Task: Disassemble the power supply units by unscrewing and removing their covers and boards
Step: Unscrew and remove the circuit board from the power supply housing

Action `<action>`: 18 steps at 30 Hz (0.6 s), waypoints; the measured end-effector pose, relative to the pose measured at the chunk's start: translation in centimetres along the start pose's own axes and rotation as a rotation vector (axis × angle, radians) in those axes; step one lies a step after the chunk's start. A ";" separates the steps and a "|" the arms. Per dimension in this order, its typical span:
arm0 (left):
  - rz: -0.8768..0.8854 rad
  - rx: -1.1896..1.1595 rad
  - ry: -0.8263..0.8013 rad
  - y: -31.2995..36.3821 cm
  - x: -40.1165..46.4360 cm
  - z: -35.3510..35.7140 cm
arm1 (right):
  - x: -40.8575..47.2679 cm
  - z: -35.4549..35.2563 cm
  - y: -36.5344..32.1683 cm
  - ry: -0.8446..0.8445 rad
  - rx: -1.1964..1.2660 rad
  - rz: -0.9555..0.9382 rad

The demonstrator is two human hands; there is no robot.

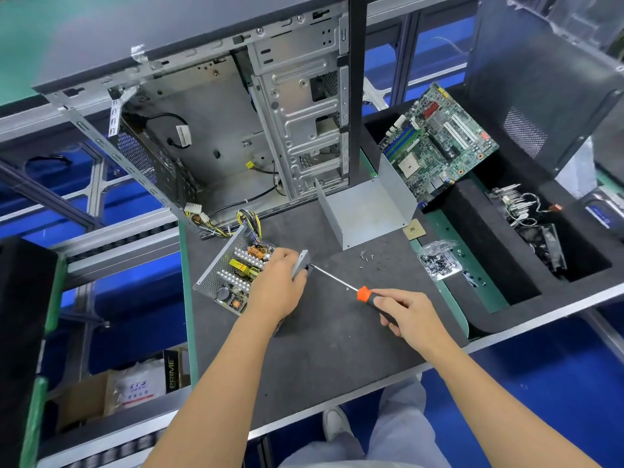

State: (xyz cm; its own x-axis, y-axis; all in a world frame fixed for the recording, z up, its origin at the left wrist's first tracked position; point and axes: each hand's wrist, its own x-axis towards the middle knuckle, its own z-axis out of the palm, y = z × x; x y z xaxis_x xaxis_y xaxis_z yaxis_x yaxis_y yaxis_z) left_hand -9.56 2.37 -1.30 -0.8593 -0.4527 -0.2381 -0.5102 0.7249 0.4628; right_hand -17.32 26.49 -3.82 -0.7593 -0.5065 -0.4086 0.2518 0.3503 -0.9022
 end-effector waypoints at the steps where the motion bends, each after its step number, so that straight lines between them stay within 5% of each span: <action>1: 0.002 -0.002 -0.004 0.0 0.0 0.0 | 0.0 0.0 -0.1 -0.007 0.005 0.012; 7: 0.025 -0.028 -0.021 -0.3 0.2 0.0 | 0.9 -1.1 -1.0 -0.142 0.106 0.197; 12: 0.043 -0.061 -0.041 -0.6 0.4 -0.2 | 2.3 -0.9 -1.7 -0.056 0.227 0.511; 18: 0.065 -0.088 -0.031 -1.0 0.6 0.0 | 2.8 -1.0 -2.2 -0.018 -0.235 0.610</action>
State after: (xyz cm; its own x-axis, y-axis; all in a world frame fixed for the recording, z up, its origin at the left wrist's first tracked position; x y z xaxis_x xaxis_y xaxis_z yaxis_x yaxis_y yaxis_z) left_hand -9.57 1.42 -1.91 -0.8917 -0.3890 -0.2313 -0.4497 0.7032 0.5508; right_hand -20.62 25.08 -2.87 -0.5105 -0.1746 -0.8420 0.4951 0.7409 -0.4538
